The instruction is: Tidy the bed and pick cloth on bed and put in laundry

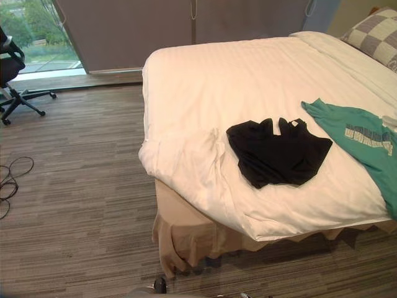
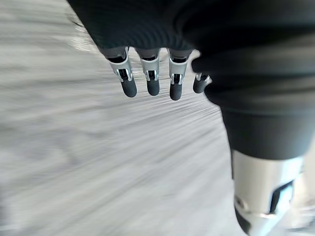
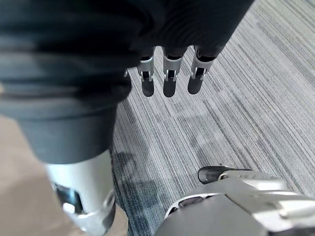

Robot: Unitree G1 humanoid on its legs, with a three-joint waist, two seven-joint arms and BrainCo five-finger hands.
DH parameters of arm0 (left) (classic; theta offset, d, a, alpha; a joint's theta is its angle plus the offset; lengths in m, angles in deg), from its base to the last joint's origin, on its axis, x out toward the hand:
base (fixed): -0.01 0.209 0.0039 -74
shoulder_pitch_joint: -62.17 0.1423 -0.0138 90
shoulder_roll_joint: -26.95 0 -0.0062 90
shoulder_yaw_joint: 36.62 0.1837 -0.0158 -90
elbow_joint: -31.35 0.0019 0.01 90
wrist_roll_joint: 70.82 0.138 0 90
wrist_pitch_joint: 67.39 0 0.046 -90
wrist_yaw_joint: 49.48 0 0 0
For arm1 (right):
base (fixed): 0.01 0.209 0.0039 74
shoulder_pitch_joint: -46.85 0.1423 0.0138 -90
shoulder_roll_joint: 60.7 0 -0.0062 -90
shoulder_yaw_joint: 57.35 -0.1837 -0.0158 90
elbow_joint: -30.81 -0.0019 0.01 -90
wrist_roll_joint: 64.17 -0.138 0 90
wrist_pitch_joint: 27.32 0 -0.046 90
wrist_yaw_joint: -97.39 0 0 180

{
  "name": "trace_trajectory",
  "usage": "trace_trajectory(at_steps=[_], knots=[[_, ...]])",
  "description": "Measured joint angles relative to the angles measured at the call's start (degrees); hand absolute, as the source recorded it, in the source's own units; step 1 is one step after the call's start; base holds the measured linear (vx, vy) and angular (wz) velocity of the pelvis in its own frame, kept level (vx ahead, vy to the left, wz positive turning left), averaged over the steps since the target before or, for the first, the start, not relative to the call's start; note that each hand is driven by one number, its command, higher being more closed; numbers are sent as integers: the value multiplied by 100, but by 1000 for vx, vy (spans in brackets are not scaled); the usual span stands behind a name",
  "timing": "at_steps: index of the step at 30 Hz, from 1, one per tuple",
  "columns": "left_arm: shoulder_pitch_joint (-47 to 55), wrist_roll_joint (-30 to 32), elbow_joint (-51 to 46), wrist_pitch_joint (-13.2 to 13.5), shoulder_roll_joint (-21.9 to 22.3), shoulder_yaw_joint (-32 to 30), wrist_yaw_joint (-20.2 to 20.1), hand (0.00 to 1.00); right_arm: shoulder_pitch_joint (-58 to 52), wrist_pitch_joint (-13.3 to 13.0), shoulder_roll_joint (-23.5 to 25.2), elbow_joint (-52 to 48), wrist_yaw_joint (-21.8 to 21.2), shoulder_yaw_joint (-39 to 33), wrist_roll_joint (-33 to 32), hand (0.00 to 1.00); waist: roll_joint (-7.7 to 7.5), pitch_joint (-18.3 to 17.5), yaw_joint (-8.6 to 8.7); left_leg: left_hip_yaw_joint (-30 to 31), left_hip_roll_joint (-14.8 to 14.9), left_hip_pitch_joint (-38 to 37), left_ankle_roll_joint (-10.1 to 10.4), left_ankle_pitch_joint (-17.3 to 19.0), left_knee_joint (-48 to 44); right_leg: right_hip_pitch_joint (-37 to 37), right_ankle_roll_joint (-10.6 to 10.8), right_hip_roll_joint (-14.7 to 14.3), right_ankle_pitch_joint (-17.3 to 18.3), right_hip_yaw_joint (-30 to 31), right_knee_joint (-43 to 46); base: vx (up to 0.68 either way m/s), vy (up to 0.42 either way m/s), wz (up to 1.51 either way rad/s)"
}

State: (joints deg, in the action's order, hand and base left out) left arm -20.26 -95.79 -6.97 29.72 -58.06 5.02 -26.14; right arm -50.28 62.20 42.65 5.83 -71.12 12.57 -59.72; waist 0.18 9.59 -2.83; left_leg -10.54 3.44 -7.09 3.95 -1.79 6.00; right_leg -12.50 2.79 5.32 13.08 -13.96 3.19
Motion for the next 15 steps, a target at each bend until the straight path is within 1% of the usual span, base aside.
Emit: trace_trajectory(at_steps=[1, 2, 3, 4, 5, 6, 7, 8, 9, 10, 11, 12, 13, 14, 15], knots=[[-132, 453, -293, -17, -313, 36, 163, 0, -6, -5, -3, -28, 4, 109, -91, 0, -2, -9, -12, 3, -10, 6, -9, 12, -1, -16, 3, 4, -12, -22, -21, 102, -8, 5], [-333, 922, -518, -18, -728, 122, 251, 0, -48, -10, -3, -51, 5, 168, -115, 0, -7, -21, -61, 6, -20, 4, -2, 33, -1, -48, 2, 8, -15, -30, -46, 101, -10, 4], [-456, 1145, -610, -18, -970, 184, 303, 0, -58, -17, -5, -65, 5, 233, -142, 0, -12, -31, -90, 5, -25, 4, 1, 35, -1, -85, 2, 13, -16, -30, -54, 89, -20, 3], [-730, 1426, -844, -70, -1468, 318, 357, 0, -90, -40, -19, -126, -4, 302, -152, 0, -32, -81, -101, -16, -7, -11, 21, 83, -6, -93, 4, 18, -19, -23, -77, 110, -14, 4], [-1291, 1597, -1439, -243, -1999, 408, 429, 0, -212, -58, -2, -262, -7, 311, -156, 0, -59, -161, -194, -8, -25, 8, 37, 104, -34, -60, 14, 2, -49, -8, -109, 108, -13, 7], [-1568, 1729, -1545, -221, -2459, 607, 456, 0, -204, -59, 12, -282, -8, 325, -160, 0, -97, -185, -210, 15, -30, 7, 35, 102, -38, -64, 14, -5, -49, -12, -97, 155, 3, 2], [-1899, 2135, -1549, -276, -3481, 1251, 401, 0, -157, -59, 23, -323, -101, 521, -160, 0, -167, -247, -191, -16, -4, 20, 33, 100, -25, -67, 14, -6, -49, 62, -68, 138, 29, -14], [-2009, 2526, -1902, -127, -4024, 1511, 235, 0, -168, -73, 24, -499, -191, 744, -195, 0, -223, -302, -107, -155, 0, 6, 33, 100, -6, -28, 20, 20, -75, 174, 24, 134, 39, -29], [-2009, 2756, -2208, -6, -4010, 1538, 265, 0, -189, -111, 11, -573, -213, 738, -193, 0, -154, -353, -107, -235, -25, 9, 28, 97, -8, 30, 23, 32, -104, 229, 56, 129, 55, -35], [-2018, 3236, -2640, 141, -3733, 1621, 485, 0, -198, -163, -107, -563, -215, 586, -189, 0, 26, -478, -87, -251, -53, 21, 6, 81, -41, 106, 13, 65, -195, 228, 56, 125, 50, -25], [-2075, 3473, -2693, 147, -3422, 1744, 604, 0, -194, -177, -163, -554, -216, 479, -189, 0, 150, -515, -71, -247, -75, 20, 3, 79, -43, 112, 13, 93, -245, 228, 54, 166, 70, -11], [-2197, 3763, -2585, 9, -3035, 2060, 724, 0, -198, -175, -204, -524, -214, 431, -190, 0, 237, -551, -22, -187, -76, 11, 3, 79, -45, 111, -19, 96, -309, 226, 77, 118, 48, 2], [-2202, 3822, -2557, -91, -2948, 2209, 727, 0, -189, -174, -205, -514, -211, 407, -191, 0, 284, -585, 8, -142, -49, 3, 3, 79, -56, 113, -26, 75, -315, 225, 136, 111, -5, 17], [-2237, 3930, -2566, -211, -2821, 2481, 725, 0, -184, -174, -172, -502, -206, 351, -192, 0, 212, -568, 55, -131, 48, 21, 3, 79, -151, 190, -26, 11, -316, 230, 396, 32, -85, 13], [-2285, 4016, -2578, -260, -2741, 2638, 723, 0, -178, -175, -168, -497, -213, 330, -191, 0, 252, -505, 95, -141, 269, 15, 3, 80, -246, 464, -34, -88, -238, 272, 824, 37, -124, 1]])
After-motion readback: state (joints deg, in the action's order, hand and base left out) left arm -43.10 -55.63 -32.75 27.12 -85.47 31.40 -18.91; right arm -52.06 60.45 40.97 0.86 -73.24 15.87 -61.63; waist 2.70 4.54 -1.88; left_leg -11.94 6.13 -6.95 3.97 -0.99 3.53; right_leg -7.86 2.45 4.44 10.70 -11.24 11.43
